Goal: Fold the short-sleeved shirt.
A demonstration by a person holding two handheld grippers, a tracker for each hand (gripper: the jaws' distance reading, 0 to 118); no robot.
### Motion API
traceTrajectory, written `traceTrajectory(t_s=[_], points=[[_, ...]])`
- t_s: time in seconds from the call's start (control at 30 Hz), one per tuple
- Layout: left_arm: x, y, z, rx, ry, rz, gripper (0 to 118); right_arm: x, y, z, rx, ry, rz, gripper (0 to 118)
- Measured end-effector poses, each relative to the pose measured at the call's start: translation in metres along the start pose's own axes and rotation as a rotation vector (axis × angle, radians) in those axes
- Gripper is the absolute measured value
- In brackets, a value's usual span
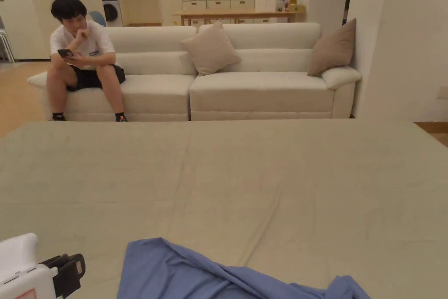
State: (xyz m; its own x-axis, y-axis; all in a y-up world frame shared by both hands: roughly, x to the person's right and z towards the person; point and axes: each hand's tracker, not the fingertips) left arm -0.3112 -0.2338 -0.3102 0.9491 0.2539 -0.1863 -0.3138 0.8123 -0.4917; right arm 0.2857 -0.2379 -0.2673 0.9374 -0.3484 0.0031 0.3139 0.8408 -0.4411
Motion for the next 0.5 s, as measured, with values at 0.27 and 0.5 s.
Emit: traceTrajectory(t_s=[0.27, 0.5], points=[[-0.027, 0.054, -0.179, -0.246, -0.025, 0.082, 98, -0.002, 0.001, -0.025, -0.055, -0.038, 0.034, 0], [-0.032, 0.02, -0.302, -0.541, 0.176, -0.103, 114, 0.01, -0.004, -0.039, -0.089, -0.112, 0.032, 0]])
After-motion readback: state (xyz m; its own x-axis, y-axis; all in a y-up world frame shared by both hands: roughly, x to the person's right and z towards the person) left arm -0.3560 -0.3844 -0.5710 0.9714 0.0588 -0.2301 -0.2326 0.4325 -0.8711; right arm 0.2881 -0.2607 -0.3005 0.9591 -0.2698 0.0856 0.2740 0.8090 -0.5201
